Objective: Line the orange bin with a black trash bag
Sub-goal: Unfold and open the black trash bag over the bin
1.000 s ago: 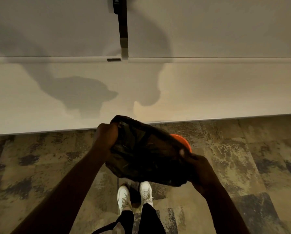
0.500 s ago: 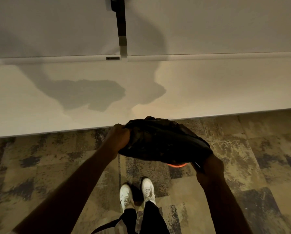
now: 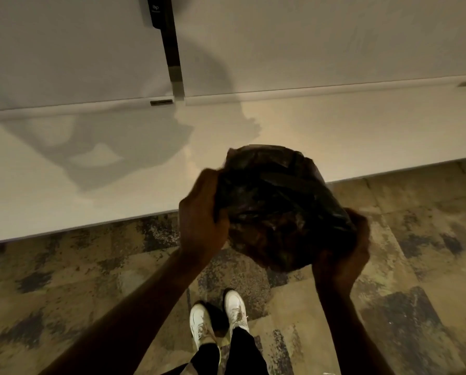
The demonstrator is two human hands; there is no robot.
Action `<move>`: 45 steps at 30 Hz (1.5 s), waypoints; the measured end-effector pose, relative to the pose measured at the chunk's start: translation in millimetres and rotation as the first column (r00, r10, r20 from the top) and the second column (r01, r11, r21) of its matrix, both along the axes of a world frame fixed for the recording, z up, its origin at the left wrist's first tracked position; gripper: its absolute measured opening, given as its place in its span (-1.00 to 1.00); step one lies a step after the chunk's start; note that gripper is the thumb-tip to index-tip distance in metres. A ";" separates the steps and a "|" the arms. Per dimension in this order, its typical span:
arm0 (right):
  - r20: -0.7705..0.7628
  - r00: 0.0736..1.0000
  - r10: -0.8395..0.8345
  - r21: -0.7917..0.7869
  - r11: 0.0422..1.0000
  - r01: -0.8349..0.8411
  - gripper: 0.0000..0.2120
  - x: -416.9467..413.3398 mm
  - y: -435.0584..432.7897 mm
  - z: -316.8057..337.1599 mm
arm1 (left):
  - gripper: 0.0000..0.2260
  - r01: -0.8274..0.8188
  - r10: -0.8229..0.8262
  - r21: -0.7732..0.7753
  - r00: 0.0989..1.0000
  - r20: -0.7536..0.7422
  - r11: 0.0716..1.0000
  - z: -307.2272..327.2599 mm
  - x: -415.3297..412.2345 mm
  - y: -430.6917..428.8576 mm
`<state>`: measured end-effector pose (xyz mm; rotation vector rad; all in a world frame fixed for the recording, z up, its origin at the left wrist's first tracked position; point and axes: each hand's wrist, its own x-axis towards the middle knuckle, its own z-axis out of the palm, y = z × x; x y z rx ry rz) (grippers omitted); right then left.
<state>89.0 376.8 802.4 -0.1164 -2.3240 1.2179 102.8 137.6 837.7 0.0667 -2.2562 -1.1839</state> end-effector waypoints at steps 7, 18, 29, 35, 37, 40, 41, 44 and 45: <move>0.918 0.313 -0.245 0.374 0.796 -0.476 -0.75 21.9 17.4 -35.0 | -0.77 0.693 0.098 -0.290 0.304 0.948 0.660 -48.0 7.8 -13.0; 0.453 0.878 0.153 -0.844 0.390 0.368 -0.60 4.2 26.4 -15.7 | -0.69 -0.079 0.081 -0.021 0.986 0.146 0.997 -42.0 6.8 -9.3; 0.878 0.455 -0.149 0.289 0.922 -0.256 -0.92 19.5 94.3 -80.1 | -0.66 0.032 0.308 -0.379 0.520 0.797 0.925 -102.6 -1.7 -7.4; 0.545 0.807 0.226 -0.024 0.967 -0.254 -0.64 19.3 103.9 -60.0 | -0.73 -0.086 0.207 -0.190 0.531 0.822 0.978 -78.2 -23.4 27.1; 0.588 0.778 0.221 -0.315 0.949 -0.031 -0.83 12.2 109.7 -51.2 | -0.73 -0.179 0.161 -0.081 0.498 0.852 0.981 -71.3 -28.6 37.4; 0.714 0.620 0.326 -0.651 0.634 0.417 -0.82 -5.3 128.2 -46.5 | -0.81 -0.337 0.041 0.160 0.518 0.854 0.928 -69.0 -30.1 49.5; 0.692 0.580 0.429 -0.720 0.455 0.523 -0.66 -9.5 134.2 -45.3 | -0.83 -0.404 -0.009 0.266 0.536 0.844 0.875 -70.3 -30.2 55.8; 0.614 0.525 0.589 -0.746 0.218 0.629 -0.65 -22.6 145.9 -38.6 | -0.89 -0.588 -0.252 0.584 0.550 0.796 0.560 -81.7 -30.1 75.2; 0.615 0.514 0.598 -0.747 0.234 0.622 -0.58 -26.3 151.4 -43.2 | -0.90 -0.624 -0.355 0.649 0.543 0.761 0.436 -83.5 -30.0 81.5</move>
